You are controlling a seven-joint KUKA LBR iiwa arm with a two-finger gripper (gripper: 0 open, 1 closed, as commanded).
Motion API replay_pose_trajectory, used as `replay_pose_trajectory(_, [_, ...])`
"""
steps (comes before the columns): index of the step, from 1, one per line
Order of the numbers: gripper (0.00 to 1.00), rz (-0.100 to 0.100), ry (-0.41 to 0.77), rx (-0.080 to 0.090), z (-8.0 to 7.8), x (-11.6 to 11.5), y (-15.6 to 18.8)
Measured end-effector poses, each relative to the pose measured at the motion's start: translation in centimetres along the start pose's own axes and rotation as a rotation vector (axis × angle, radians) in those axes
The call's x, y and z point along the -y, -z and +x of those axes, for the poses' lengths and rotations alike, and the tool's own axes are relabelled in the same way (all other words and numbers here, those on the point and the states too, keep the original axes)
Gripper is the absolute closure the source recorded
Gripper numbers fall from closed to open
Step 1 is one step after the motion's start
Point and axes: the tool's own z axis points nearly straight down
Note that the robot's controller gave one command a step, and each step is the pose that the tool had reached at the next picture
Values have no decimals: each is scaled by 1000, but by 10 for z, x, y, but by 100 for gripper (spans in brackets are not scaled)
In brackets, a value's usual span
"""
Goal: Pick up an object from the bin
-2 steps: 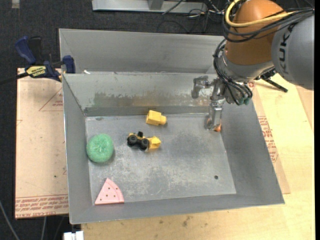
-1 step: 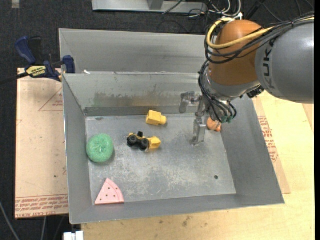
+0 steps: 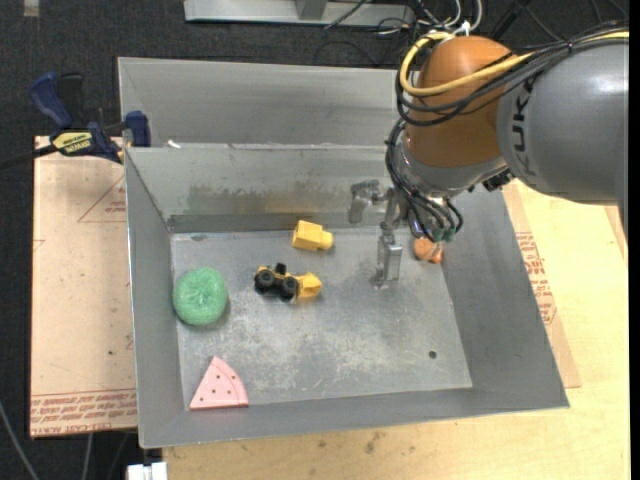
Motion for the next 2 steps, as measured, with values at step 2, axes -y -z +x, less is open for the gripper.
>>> replay_pose_trajectory(2, [0, -1, 4, 0, -8, -53, -79])
